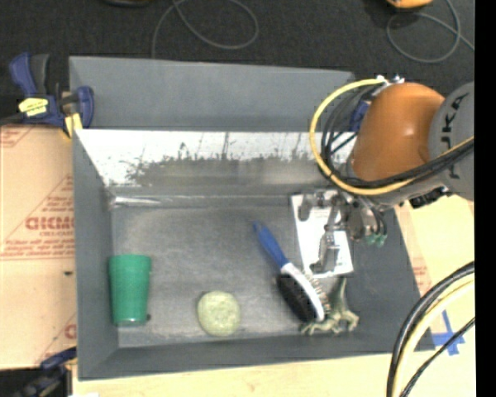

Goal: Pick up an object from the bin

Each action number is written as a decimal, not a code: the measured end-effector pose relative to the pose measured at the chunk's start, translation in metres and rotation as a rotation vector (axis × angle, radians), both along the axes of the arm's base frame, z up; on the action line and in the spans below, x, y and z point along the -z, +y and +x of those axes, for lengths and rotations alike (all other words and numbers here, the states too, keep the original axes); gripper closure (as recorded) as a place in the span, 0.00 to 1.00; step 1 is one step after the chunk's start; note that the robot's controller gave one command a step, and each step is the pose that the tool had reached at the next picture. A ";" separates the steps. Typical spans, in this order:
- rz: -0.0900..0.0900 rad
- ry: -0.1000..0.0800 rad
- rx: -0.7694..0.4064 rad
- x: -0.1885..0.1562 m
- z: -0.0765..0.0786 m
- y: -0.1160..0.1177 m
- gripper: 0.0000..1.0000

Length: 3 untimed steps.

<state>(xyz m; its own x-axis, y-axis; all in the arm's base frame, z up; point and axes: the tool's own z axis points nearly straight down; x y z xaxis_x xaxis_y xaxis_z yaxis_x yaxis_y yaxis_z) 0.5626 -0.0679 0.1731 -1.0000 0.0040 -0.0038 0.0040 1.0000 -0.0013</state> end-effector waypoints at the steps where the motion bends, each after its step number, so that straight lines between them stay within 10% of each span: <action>1: 0.002 -0.002 0.104 0.057 -0.038 0.009 0.00; 3: 0.001 0.000 0.143 0.057 -0.072 0.004 0.00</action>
Offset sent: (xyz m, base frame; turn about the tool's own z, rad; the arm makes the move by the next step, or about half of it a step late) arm -0.0440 0.0335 -0.0131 0.1955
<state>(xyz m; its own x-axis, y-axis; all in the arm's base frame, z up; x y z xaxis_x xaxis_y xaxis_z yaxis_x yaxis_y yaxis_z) 0.4909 -0.0643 0.1165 -0.9892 0.1466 -0.0034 0.1466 0.9892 -0.0007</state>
